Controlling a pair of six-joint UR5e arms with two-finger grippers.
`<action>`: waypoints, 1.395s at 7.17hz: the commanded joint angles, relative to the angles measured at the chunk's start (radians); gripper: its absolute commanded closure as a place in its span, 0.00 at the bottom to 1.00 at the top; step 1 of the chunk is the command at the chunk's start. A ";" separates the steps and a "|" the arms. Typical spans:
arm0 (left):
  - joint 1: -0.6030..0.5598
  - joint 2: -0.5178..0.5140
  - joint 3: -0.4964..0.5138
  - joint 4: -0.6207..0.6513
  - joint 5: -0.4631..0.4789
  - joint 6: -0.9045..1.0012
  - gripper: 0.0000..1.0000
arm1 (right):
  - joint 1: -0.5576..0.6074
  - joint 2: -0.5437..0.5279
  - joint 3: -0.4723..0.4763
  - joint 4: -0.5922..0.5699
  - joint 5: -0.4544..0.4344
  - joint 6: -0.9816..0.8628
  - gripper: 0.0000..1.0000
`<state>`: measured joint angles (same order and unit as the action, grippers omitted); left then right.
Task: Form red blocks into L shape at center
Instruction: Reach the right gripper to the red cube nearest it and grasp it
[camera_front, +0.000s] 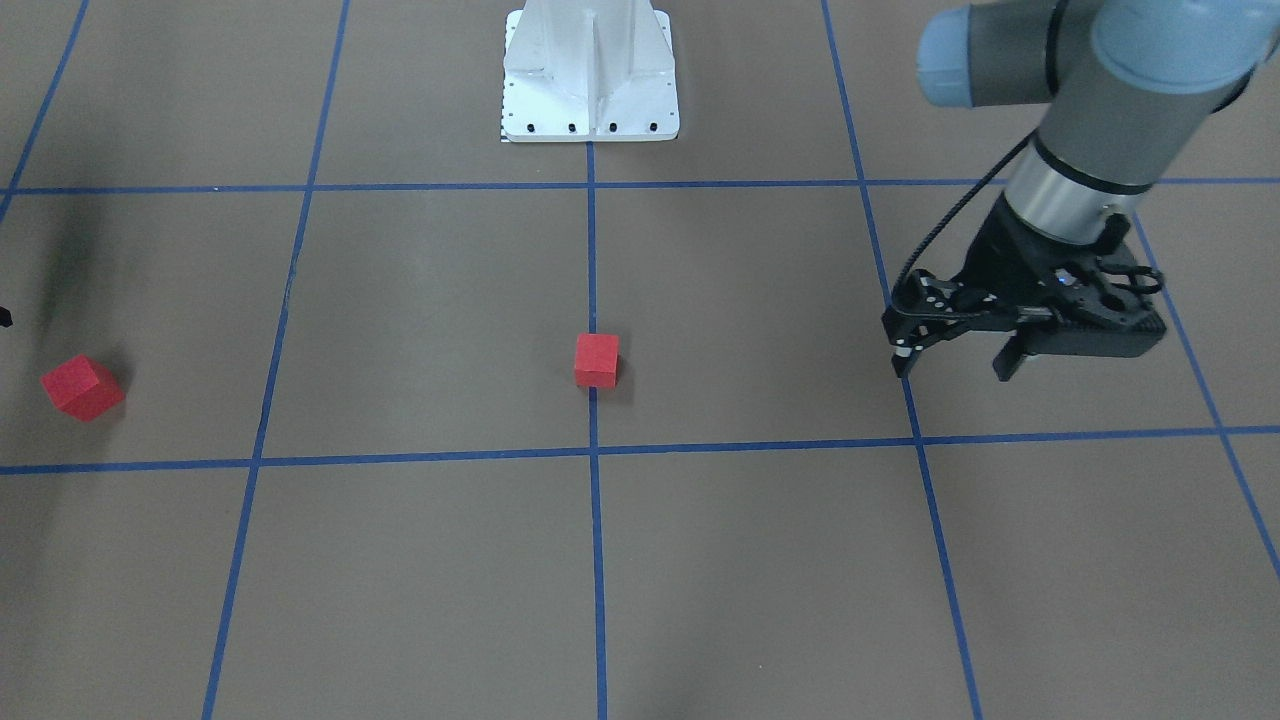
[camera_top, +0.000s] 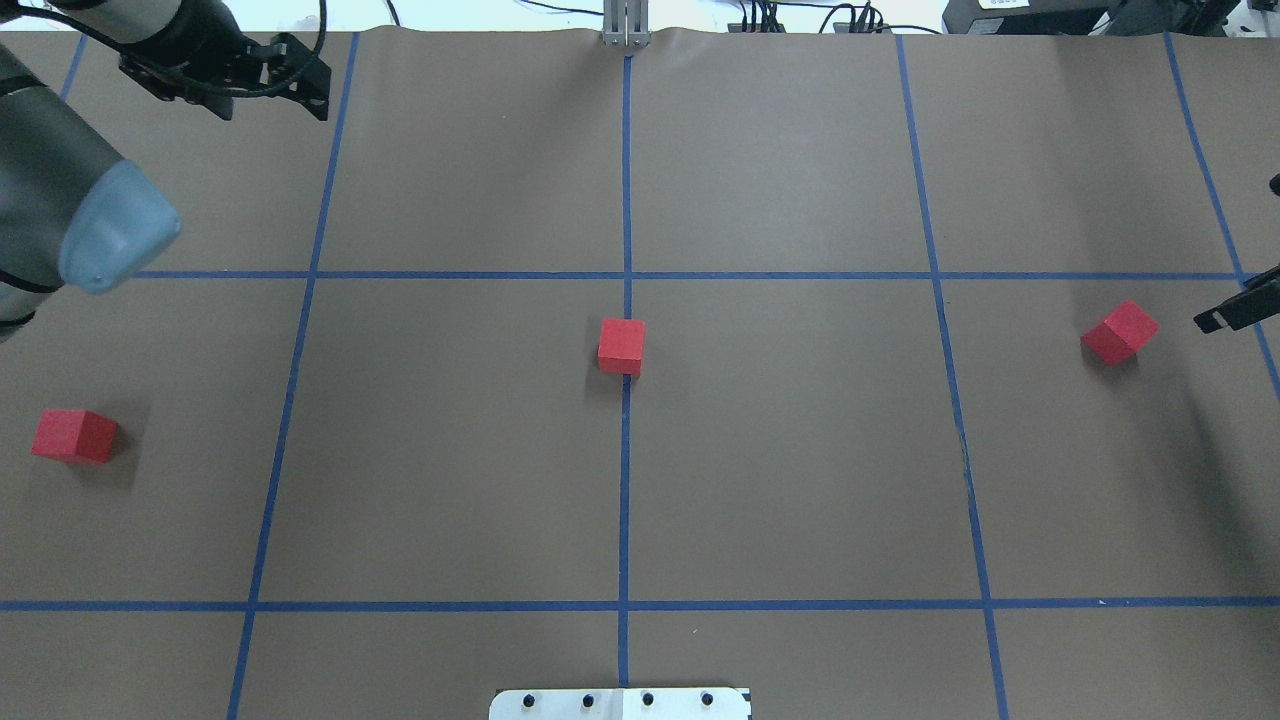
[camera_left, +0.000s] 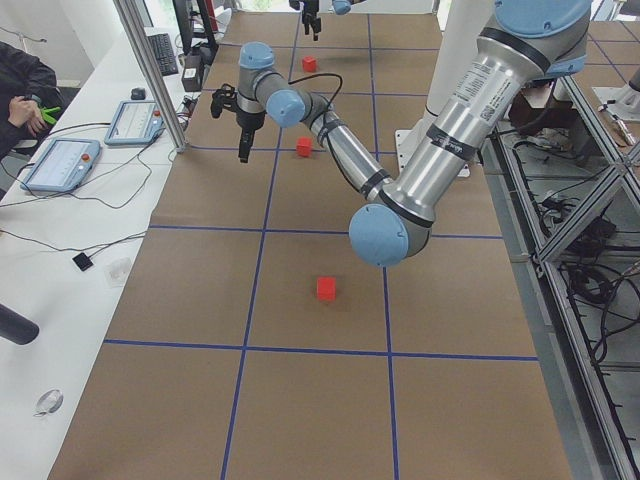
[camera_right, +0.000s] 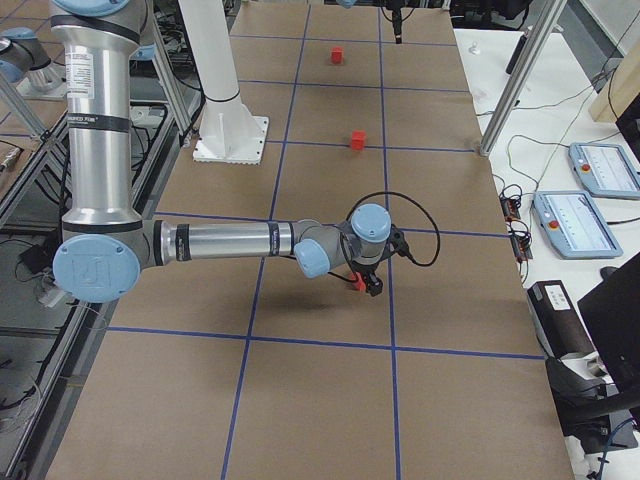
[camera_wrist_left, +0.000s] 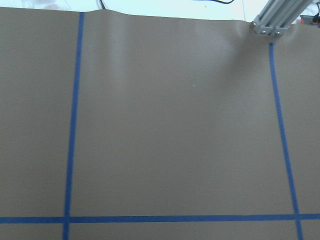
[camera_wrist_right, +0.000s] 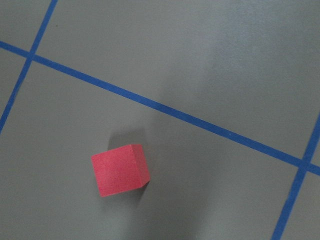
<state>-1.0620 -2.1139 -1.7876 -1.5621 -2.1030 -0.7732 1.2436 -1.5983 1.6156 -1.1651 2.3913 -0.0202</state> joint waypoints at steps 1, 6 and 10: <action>-0.036 0.063 -0.013 -0.006 -0.014 0.097 0.00 | -0.076 0.014 -0.012 0.021 -0.064 0.006 0.01; -0.036 0.087 -0.012 -0.023 -0.012 0.114 0.00 | -0.139 0.095 -0.120 0.019 -0.069 0.011 0.01; -0.036 0.087 -0.012 -0.023 -0.012 0.112 0.00 | -0.170 0.098 -0.131 0.018 -0.089 0.011 0.05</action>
<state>-1.0983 -2.0265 -1.7994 -1.5846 -2.1154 -0.6599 1.0776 -1.5012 1.4883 -1.1467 2.3052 -0.0099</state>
